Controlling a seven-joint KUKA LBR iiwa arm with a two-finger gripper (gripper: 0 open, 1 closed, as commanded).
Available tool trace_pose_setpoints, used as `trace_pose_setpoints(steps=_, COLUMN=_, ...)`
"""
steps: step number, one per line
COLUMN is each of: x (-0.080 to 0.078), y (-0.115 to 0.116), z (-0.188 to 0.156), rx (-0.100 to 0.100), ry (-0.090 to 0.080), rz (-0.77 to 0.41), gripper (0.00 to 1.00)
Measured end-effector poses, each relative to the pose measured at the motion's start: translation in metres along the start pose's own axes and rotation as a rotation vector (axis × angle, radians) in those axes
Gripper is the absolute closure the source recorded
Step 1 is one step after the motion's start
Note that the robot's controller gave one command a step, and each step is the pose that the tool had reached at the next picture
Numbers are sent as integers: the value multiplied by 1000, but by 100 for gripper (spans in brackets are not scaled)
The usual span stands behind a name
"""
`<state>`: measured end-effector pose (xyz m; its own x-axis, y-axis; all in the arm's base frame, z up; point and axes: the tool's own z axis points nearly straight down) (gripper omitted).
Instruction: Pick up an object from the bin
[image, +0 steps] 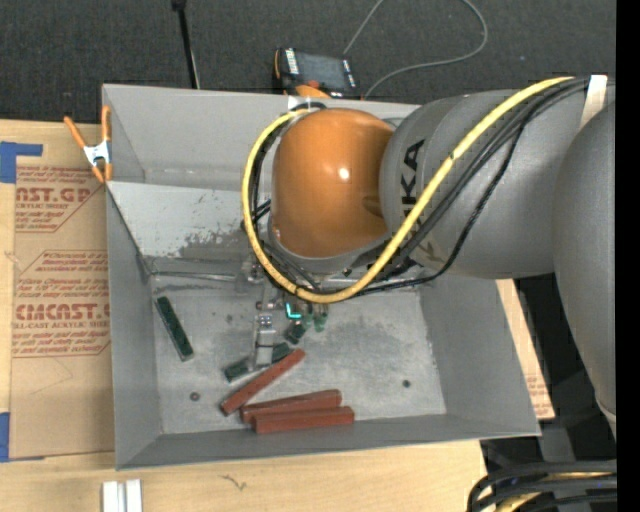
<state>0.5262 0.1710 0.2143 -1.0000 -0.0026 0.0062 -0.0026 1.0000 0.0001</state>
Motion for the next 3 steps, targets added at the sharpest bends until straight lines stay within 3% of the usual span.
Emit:
trace_pose_setpoints(steps=1, x=-18, y=-38, z=148, rx=0, ry=0, rz=2, gripper=0)
trace_pose_setpoints(steps=2, x=-21, y=-37, z=143, rx=-4, ry=-12, rz=1, gripper=100)
trace_pose_setpoints(steps=3, x=-20, y=-37, z=144, rx=-2, ry=-8, rz=1, gripper=0)
